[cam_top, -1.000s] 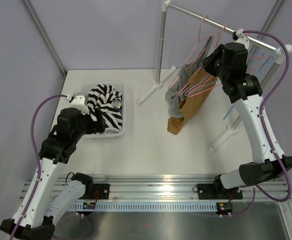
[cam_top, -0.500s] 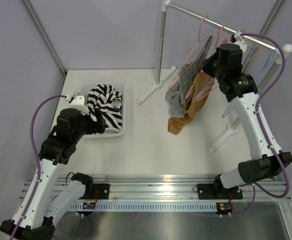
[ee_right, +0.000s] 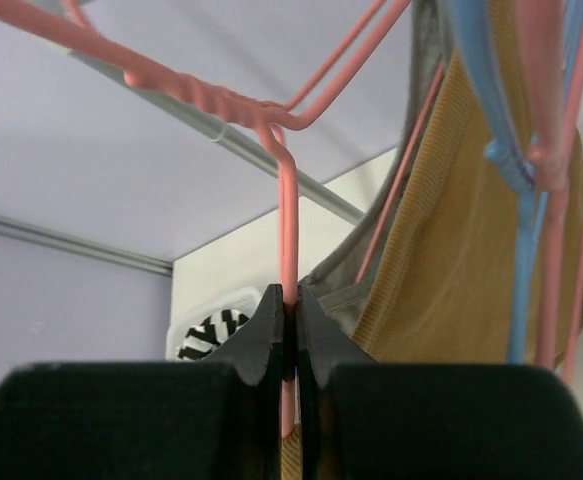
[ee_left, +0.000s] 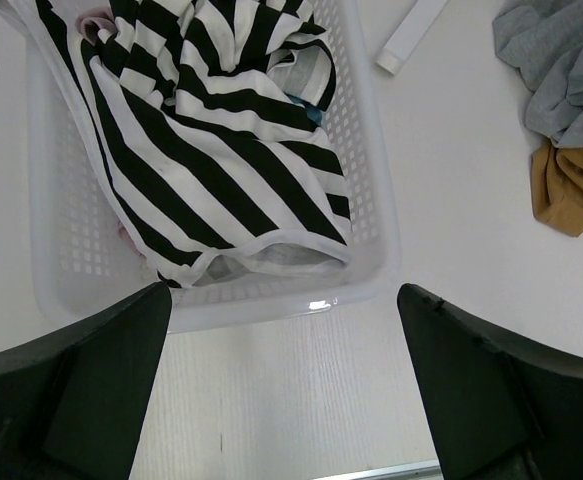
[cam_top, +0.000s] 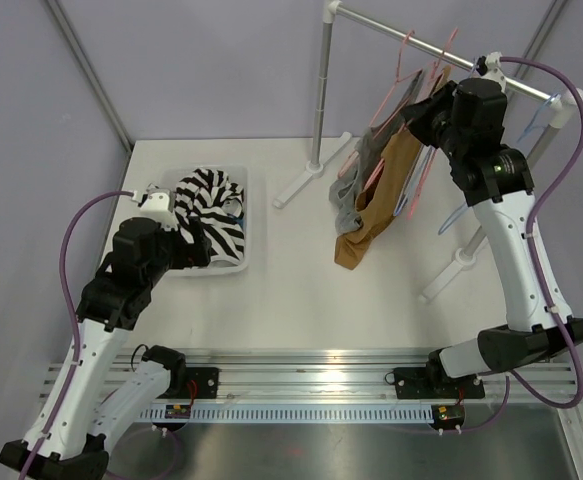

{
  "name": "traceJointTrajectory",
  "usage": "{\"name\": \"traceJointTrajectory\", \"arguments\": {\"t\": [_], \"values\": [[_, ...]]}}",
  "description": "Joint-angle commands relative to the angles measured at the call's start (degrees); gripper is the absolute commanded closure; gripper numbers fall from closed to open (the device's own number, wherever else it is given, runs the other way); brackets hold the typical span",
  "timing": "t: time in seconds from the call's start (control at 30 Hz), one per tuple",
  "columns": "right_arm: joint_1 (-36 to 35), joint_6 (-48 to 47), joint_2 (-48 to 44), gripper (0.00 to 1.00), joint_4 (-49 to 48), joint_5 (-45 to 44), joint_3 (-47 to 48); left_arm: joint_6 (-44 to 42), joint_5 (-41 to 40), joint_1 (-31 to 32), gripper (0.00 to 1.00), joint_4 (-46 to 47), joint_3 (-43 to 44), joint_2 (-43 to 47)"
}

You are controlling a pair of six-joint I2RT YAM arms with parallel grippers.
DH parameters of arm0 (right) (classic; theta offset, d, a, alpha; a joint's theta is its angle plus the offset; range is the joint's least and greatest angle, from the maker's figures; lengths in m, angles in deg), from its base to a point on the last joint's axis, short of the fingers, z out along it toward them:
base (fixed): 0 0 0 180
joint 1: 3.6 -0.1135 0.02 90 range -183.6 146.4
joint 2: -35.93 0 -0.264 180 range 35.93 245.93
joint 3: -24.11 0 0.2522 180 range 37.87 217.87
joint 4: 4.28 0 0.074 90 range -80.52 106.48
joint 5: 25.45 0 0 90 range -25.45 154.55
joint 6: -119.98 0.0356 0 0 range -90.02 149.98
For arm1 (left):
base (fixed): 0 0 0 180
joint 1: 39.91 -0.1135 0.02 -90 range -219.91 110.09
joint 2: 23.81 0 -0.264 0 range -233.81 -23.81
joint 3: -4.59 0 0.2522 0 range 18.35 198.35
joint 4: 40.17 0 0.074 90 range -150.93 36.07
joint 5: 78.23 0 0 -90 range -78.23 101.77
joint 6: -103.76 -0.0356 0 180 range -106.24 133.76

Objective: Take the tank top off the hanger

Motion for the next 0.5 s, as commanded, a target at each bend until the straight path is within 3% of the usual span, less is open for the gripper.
{"name": "traceJointTrajectory", "arguments": {"t": [0.0,0.47], "values": [[-0.49,1.41,-5.32,1.0,-4.72,4.17,2.74,-0.78,1.6,0.52,0.01,2.8,1.37,0.17],[-0.57,0.44,-16.84,1.0,-0.33,22.96,0.35,0.8,10.47,2.19,0.01,0.87,11.3,-2.29]]}}
